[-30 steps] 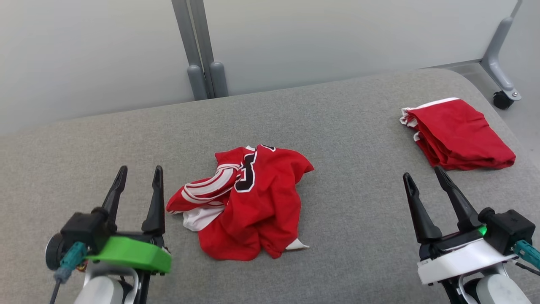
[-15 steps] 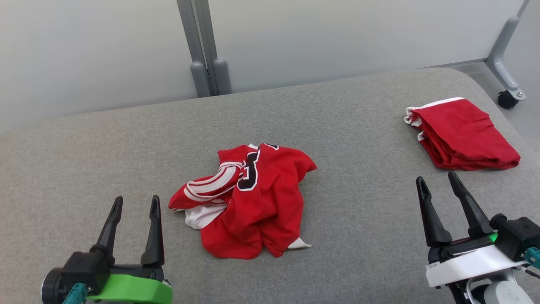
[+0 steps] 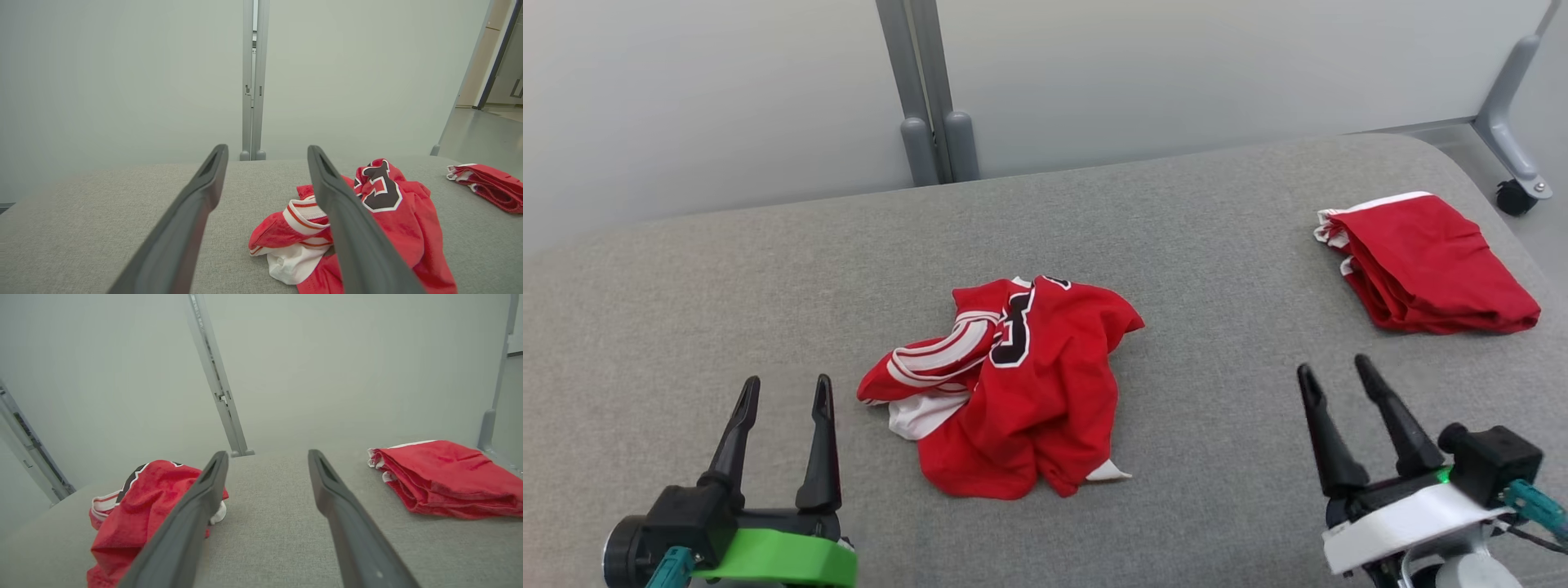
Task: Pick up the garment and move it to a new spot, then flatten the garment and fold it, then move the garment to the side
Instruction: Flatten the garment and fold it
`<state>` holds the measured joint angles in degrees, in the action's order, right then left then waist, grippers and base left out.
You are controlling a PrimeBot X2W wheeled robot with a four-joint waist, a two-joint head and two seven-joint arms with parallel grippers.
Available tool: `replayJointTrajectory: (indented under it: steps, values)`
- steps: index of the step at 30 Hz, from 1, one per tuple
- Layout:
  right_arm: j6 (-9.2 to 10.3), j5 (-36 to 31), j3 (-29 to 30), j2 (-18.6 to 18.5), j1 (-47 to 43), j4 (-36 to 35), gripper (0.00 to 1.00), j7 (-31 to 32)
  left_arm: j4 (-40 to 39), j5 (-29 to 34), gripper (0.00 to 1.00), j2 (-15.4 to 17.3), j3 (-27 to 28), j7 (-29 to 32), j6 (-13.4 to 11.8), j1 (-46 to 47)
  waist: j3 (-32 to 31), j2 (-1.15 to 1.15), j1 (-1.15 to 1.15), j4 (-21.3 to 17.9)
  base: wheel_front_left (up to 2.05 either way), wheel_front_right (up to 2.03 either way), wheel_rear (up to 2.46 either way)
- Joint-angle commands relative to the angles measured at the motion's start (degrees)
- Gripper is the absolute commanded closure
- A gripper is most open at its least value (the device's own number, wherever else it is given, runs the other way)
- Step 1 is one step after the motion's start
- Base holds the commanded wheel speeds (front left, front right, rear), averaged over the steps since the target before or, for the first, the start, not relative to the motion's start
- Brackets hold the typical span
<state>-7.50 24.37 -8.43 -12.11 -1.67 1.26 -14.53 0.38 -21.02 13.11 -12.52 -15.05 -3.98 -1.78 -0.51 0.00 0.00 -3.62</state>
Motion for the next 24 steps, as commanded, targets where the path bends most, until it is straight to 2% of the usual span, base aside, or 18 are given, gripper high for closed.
replayJointTrajectory:
  steps: [1,5,11,16,24]
  values:
    - [0.02,0.17,-1.33,-1.14,0.93,0.99,0.0,1.09,0.13,0.43,0.0,-0.36,0.33,-0.17,0.37,-0.43,0.02,0.0,0.0,0.98,0.0,0.0,0.0]
    - [0.01,4.53,-5.7,-1.46,2.26,3.73,0.0,6.7,0.45,0.62,0.0,-0.81,0.68,-0.16,0.26,0.0,0.06,0.0,0.0,3.93,0.0,0.0,0.0]
    - [0.01,13.4,-11.66,-1.42,5.24,9.02,0.0,18.48,1.35,0.91,0.0,-1.34,0.15,-0.1,1.05,0.37,-0.19,0.0,0.0,9.1,0.0,0.0,0.0]
    - [0.0,20.68,-11.23,0.42,6.93,14.03,0.0,24.82,1.95,1.08,0.0,-1.32,-0.22,-0.1,1.41,1.31,-0.01,0.0,0.0,13.4,0.0,0.0,0.0]
    - [0.0,24.6,-9.33,3.19,10.17,21.67,0.0,26.82,2.19,0.87,0.0,-1.66,-0.46,-0.09,1.53,2.09,1.74,0.0,0.0,18.16,0.0,0.0,0.0]
